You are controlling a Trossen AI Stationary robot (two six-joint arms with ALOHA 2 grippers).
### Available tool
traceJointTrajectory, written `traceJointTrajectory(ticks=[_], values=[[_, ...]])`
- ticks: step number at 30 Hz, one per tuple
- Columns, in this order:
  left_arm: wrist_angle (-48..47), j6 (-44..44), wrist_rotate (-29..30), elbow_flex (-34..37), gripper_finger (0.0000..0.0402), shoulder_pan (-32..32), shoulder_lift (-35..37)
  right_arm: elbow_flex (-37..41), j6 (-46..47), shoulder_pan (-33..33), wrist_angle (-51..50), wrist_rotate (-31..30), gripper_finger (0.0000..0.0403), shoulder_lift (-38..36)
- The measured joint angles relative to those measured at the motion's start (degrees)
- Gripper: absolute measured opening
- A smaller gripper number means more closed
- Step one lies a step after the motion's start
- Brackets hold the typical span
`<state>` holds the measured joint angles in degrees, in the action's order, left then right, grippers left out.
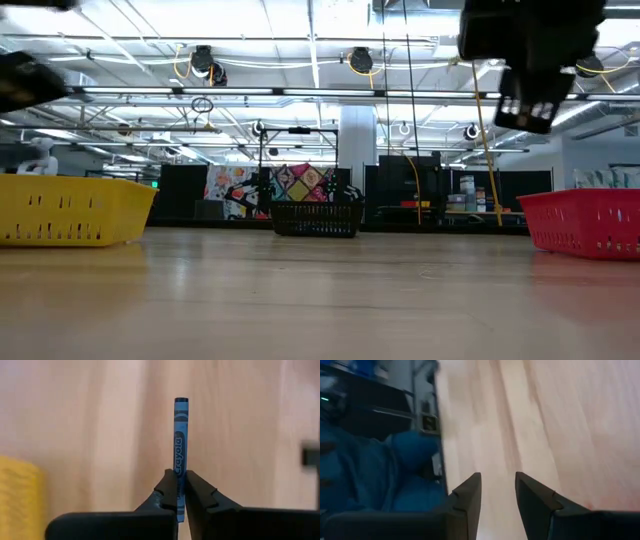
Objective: Sort crayons
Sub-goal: Put the blue crayon into the black bin
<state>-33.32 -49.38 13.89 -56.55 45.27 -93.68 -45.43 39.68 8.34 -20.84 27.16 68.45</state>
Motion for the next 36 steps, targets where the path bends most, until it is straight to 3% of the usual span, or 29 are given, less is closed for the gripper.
traceJointTrajectory(ticks=[4,15,19,28,32,36], values=[[-0.01,5.19,4.77,-0.02,0.0008,-4.61,2.43,0.00,-0.40,0.00,4.22,0.00,0.0107,0.00],[4.59,28.73,6.37,-0.04,0.0008,-25.38,5.36,0.00,-7.76,-0.13,7.57,-3.48,0.0107,0.00],[8.43,34.85,2.68,-0.07,0.0008,-32.87,5.35,0.00,-7.91,-1.03,7.57,-6.68,0.0107,0.00],[13.90,51.23,-2.22,-0.13,0.0008,-47.54,5.36,0.00,-10.86,-4.28,7.61,-20.85,0.0107,0.00],[16.57,56.66,-8.85,-0.13,0.0008,-54.17,5.36,0.00,-12.75,-5.78,7.73,-23.45,0.0107,0.00],[19.12,61.60,-11.27,-0.13,0.0008,-59.62,5.36,0.00,-12.96,-6.86,7.73,-24.46,0.0107,0.00]])
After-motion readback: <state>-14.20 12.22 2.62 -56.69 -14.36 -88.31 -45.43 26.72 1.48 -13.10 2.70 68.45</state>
